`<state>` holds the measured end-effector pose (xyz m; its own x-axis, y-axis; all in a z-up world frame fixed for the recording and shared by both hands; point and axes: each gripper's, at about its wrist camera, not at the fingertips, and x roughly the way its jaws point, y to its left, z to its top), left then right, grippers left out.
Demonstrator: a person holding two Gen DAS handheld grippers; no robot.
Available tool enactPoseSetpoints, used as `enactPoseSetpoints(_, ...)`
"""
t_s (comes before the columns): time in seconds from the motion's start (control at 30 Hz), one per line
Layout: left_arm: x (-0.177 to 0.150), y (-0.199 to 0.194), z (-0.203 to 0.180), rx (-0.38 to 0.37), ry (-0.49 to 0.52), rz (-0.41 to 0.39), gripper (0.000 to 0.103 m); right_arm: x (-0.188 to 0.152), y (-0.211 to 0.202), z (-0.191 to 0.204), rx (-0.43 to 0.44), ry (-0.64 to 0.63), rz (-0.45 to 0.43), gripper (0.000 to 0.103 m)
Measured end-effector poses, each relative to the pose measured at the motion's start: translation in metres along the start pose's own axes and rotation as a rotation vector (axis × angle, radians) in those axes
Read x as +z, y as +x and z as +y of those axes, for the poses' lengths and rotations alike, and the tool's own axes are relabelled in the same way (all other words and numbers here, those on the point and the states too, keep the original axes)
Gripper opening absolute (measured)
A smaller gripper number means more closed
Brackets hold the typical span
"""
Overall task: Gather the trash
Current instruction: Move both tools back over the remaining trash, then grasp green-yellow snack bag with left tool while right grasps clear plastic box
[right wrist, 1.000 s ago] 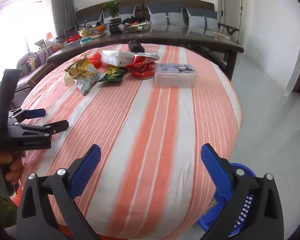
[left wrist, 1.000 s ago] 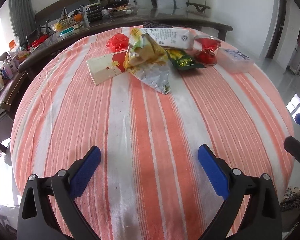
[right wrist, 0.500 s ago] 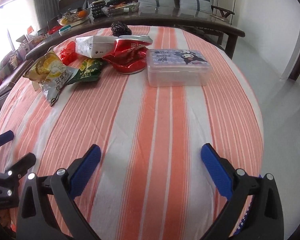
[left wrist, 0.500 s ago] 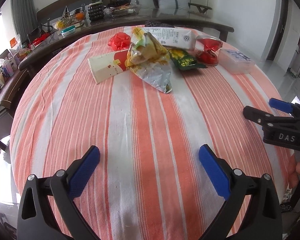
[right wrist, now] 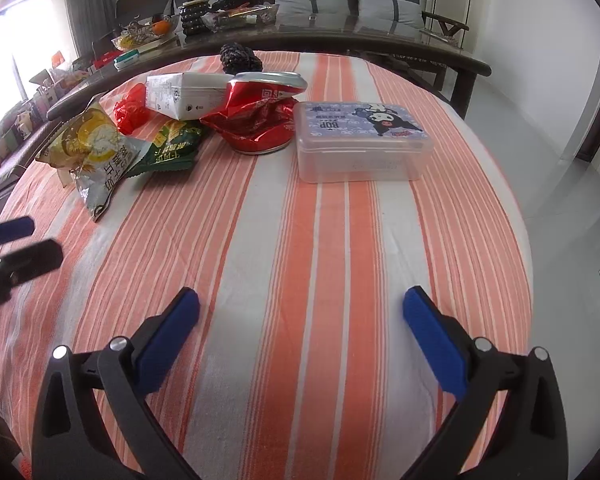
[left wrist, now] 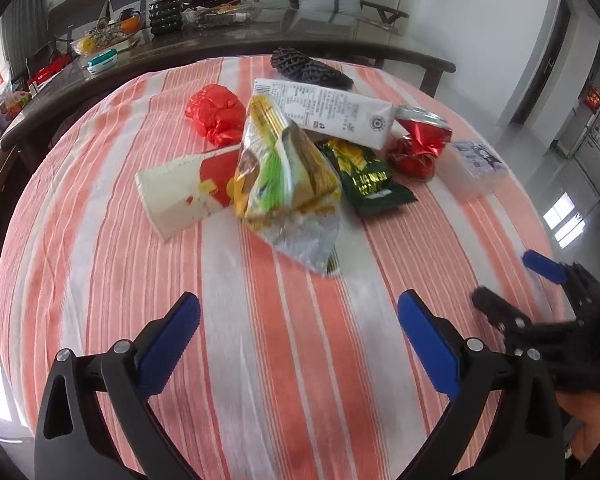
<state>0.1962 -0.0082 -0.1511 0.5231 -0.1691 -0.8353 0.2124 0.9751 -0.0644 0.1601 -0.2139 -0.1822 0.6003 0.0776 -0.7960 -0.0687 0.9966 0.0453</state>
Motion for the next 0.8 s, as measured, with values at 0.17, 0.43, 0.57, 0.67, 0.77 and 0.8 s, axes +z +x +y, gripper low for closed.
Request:
enactPoseSetpoints(0.17, 0.03, 0.029, 0.007, 0.043, -0.082, -0.026, 0.084, 0.0, 0.0, 0.0, 0.001, 0.001, -0.001, 0.098)
enactPoseSetpoints(0.43, 0.014, 0.004, 0.011, -0.029, -0.048, -0.03, 0.036, 0.001, 0.0, 0.0, 0.002, 0.003, -0.002, 0.098)
enactPoseSetpoints(0.57, -0.018, -0.018, 0.008, -0.081, 0.045, 0.031, 0.037, 0.002, 0.0, 0.0, -0.001, 0.004, -0.004, 0.098)
enactPoseSetpoints(0.67, -0.034, -0.023, 0.008, -0.094, 0.065, 0.038, 0.052, 0.002, 0.0, 0.001, -0.004, 0.005, -0.006, 0.098)
enactPoseSetpoints(0.77, -0.036, -0.019, 0.01, -0.061, 0.059, 0.005, 0.075, 0.001, 0.0, 0.002, -0.016, 0.005, -0.012, 0.098)
enactPoseSetpoints(0.8, -0.035, -0.016, 0.012, -0.049, 0.054, -0.002, 0.076, 0.001, 0.0, 0.001, -0.016, 0.008, -0.013, 0.098)
